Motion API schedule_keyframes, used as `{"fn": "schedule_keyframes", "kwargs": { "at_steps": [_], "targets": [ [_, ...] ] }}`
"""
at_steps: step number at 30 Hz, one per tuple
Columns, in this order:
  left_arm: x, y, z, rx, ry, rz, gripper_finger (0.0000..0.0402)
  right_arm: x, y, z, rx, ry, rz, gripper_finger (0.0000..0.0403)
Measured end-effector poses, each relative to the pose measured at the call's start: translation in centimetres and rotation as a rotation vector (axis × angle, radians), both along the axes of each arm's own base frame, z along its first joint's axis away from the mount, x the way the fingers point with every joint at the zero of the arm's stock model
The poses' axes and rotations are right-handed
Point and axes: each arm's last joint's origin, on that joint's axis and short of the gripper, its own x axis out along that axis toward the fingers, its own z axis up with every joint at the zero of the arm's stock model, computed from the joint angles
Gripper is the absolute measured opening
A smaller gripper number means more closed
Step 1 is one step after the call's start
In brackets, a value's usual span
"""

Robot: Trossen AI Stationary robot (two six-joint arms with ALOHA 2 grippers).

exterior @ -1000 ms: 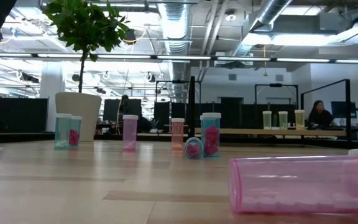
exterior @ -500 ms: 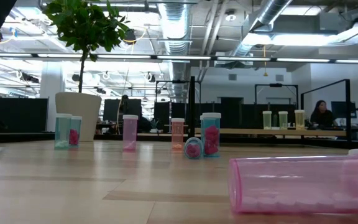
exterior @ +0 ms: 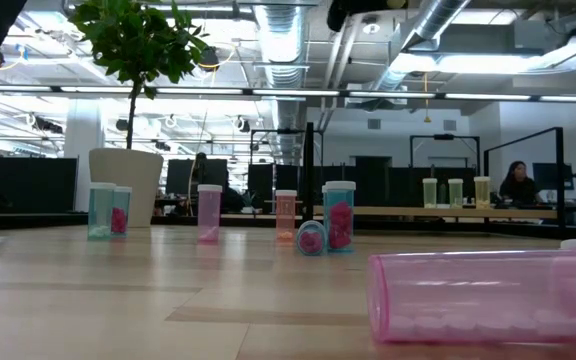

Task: Pick and place medicine bottles onto shelf by color
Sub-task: Put the yellow pill bottle on the shelf

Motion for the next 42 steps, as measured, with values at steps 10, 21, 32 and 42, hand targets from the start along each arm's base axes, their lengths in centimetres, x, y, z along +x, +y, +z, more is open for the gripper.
{"fn": "schedule_keyframes", "kwargs": {
  "at_steps": [10, 21, 32, 42],
  "targets": [
    [0.2, -0.5, -2.0, -0.284, 0.142, -0.096, 0.0089, 5.3, 0.4, -0.9, 0.196, 0.211, 0.16, 0.0276],
    [1.0, -2.4, -3.5, -0.351, 0.195, -0.167, 0.0089, 7.9, 0.4, -2.2, 0.195, 0.331, 0.223, 0.0276],
    [1.4, -2.2, -3.0, -0.311, 0.124, -0.1, 0.0089, 7.8, 0.5, -2.1, 0.207, 0.331, 0.269, 0.0276],
    [1.5, -2.6, -2.9, -0.238, 0.097, -0.135, 0.0089, 7.6, 0.5, -2.3, 0.211, 0.359, 0.265, 0.0276]
  ]
}}
